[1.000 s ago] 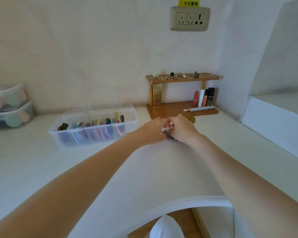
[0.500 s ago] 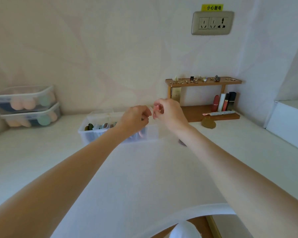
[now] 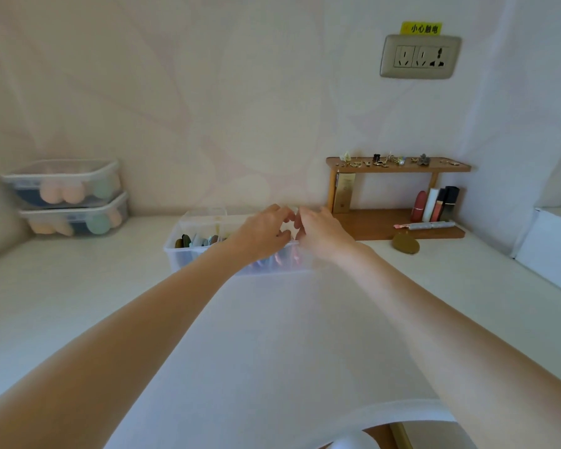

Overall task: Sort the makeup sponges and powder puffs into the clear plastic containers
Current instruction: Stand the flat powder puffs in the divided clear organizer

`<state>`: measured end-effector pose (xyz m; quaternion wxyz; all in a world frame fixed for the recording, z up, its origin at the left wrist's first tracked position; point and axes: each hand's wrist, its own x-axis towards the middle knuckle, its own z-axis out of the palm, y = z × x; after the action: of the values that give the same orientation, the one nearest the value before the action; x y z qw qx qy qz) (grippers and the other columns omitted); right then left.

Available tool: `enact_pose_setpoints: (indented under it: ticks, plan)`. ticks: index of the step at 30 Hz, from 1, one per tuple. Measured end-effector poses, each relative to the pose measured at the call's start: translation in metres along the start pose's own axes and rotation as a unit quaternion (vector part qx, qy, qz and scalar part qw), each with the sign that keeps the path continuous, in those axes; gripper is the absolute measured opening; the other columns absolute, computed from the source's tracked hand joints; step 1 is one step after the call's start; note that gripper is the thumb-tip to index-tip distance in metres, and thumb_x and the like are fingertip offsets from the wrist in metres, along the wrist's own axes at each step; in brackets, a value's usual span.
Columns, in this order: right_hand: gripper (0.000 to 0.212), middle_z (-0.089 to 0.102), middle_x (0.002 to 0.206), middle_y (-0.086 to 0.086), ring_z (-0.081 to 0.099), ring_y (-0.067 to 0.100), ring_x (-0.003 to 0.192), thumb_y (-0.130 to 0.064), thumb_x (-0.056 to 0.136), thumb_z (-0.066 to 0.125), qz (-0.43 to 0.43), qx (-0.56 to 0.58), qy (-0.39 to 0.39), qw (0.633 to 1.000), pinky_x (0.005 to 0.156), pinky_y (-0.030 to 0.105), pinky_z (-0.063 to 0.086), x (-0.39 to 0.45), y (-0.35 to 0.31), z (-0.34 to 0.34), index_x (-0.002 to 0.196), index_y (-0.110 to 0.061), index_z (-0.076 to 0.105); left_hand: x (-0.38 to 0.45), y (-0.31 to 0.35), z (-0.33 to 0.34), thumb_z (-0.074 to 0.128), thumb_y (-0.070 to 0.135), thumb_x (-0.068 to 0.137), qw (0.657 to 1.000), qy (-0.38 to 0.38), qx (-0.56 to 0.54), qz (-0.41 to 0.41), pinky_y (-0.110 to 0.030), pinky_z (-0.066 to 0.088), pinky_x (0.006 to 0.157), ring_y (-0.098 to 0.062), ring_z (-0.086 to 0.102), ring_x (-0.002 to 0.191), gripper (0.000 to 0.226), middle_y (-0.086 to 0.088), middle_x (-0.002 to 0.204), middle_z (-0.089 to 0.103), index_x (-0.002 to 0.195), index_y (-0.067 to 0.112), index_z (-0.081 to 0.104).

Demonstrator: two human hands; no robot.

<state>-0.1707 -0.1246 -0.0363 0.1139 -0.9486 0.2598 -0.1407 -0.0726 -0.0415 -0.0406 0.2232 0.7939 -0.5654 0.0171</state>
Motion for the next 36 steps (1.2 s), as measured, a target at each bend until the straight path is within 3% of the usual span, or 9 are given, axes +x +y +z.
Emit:
enact_pose_setpoints:
  ticks: [7,11,13,16,20,24,29,32,36]
  plan:
    - [0.019,0.065,0.101,0.012,0.060,0.030,0.095,-0.003,0.088,0.042,0.044,0.015,0.098,0.994,0.085,0.042,0.052,-0.004,0.036,-0.037,0.093,-0.009,0.060,0.008,0.005,-0.002,0.039,0.024,0.095,0.992,-0.053,0.115,0.031,-0.033,0.030,0.099,-0.025,0.041,0.119,0.029,0.001,0.124,0.054,0.114,0.024,0.061]
    - [0.026,0.063,0.109,0.011,0.062,0.025,0.095,-0.011,0.086,0.057,0.146,-0.117,-0.181,0.965,0.075,0.031,0.052,-0.025,0.054,-0.032,0.111,-0.004,0.062,0.010,0.006,0.001,0.031,0.022,0.096,0.989,-0.089,0.114,0.011,-0.031,0.029,0.092,-0.026,0.039,0.116,0.033,-0.004,0.114,0.058,0.103,0.010,0.061]
    - [0.036,0.062,0.120,0.012,0.061,0.023,0.097,-0.009,0.084,0.062,0.146,-0.147,-0.245,0.947,0.069,0.028,0.052,-0.034,0.057,-0.021,0.120,-0.003,0.060,0.011,0.008,0.002,0.030,0.021,0.096,0.990,-0.089,0.114,0.005,-0.032,0.028,0.091,-0.026,0.039,0.116,0.033,-0.005,0.112,0.060,0.101,0.009,0.060]
    - [0.034,0.059,0.118,0.012,0.058,0.020,0.089,-0.005,0.082,0.066,0.137,-0.074,-0.153,0.976,0.061,0.023,0.050,-0.033,0.058,-0.026,0.115,-0.005,0.059,0.010,0.008,0.000,0.029,0.021,0.096,0.989,-0.096,0.115,0.001,-0.034,0.029,0.094,-0.025,0.038,0.117,0.033,-0.005,0.114,0.061,0.103,0.010,0.060]
    - [0.020,0.054,0.098,0.010,0.061,0.021,0.069,-0.001,0.084,0.063,0.127,0.183,0.041,0.974,0.042,0.017,0.049,-0.019,0.044,-0.039,0.097,-0.009,0.050,0.009,0.008,0.001,0.027,0.023,0.098,0.987,-0.096,0.132,0.003,-0.034,0.030,0.091,-0.026,0.040,0.116,0.035,-0.004,0.119,0.059,0.106,0.011,0.059]
    - [0.017,0.055,0.093,0.014,0.063,0.024,0.066,-0.004,0.089,0.056,0.069,0.262,0.162,0.949,0.056,0.030,0.054,-0.005,0.016,-0.032,0.094,-0.010,0.041,0.006,0.011,0.004,0.025,0.023,0.099,0.985,-0.080,0.151,0.007,-0.039,0.035,0.098,-0.029,0.042,0.116,0.038,-0.007,0.122,0.057,0.114,0.010,0.057]
    - [0.006,0.059,0.094,0.011,0.055,0.029,0.094,-0.007,0.089,0.051,0.032,0.044,0.133,0.990,0.066,0.033,0.039,0.004,0.007,-0.004,0.095,-0.008,0.053,0.004,0.012,0.003,0.025,0.021,0.100,0.988,-0.082,0.132,0.024,-0.044,0.037,0.099,-0.033,0.046,0.113,0.039,-0.013,0.116,0.057,0.114,0.011,0.060]
    - [0.020,0.064,0.099,0.015,0.056,0.034,0.101,-0.007,0.088,0.045,0.021,0.011,0.099,0.995,0.068,0.030,0.036,0.009,0.009,0.004,0.090,-0.005,0.065,0.004,0.009,0.000,0.029,0.018,0.099,0.989,-0.080,0.120,0.034,-0.043,0.038,0.097,-0.034,0.049,0.110,0.037,-0.016,0.117,0.055,0.111,0.010,0.062]
    - [0.033,0.048,0.068,0.005,0.050,0.032,0.094,-0.005,0.087,0.043,0.007,0.044,0.011,0.999,0.060,0.020,0.030,0.013,0.012,0.005,0.058,-0.009,0.059,0.005,0.005,-0.001,0.033,0.022,0.098,0.989,-0.074,0.123,0.045,-0.038,0.036,0.098,-0.029,0.045,0.116,0.033,-0.004,0.129,0.051,0.116,0.014,0.060]
